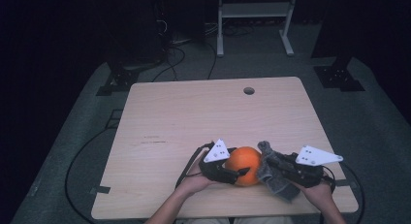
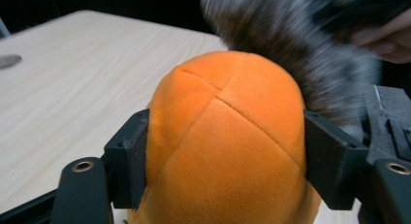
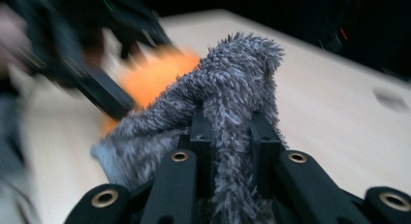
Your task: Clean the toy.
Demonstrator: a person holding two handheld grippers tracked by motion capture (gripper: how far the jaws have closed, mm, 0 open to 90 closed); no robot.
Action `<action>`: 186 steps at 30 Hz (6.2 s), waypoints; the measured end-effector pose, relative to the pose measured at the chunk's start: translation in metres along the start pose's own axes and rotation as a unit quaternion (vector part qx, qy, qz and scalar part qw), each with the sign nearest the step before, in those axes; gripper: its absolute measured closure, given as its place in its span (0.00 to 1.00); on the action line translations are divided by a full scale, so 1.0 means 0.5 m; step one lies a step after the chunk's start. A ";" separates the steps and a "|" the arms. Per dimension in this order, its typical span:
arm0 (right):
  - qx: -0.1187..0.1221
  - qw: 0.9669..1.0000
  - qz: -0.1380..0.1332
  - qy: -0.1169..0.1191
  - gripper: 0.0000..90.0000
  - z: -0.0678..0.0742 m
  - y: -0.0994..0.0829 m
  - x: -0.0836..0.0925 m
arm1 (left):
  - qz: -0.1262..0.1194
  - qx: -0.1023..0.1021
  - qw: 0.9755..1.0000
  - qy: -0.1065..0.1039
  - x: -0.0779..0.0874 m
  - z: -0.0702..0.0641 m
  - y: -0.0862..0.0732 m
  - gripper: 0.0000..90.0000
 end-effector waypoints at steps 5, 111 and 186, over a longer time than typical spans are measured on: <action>0.001 0.999 0.025 0.021 0.84 0.014 -0.014 -0.028 | 0.036 -0.009 0.999 -0.026 0.001 -0.009 -0.008 0.21; 0.035 0.996 0.067 0.048 0.84 0.016 0.010 0.003 | 0.027 -0.056 0.996 -0.067 -0.024 -0.033 -0.060 0.23; 0.038 0.999 0.018 0.032 0.84 0.027 0.047 0.005 | 0.063 -0.158 0.984 0.043 -0.028 -0.035 -0.046 0.38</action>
Point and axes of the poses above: each handheld gripper's, and its own axes: x roughly backward along the jaws, y roughly out of its top, z roughly to its left, the point moved 4 cm from there along -x, roughly forward along the jaws, and after that the axes turned 15 degrees about -z, right-handed, at the moved point
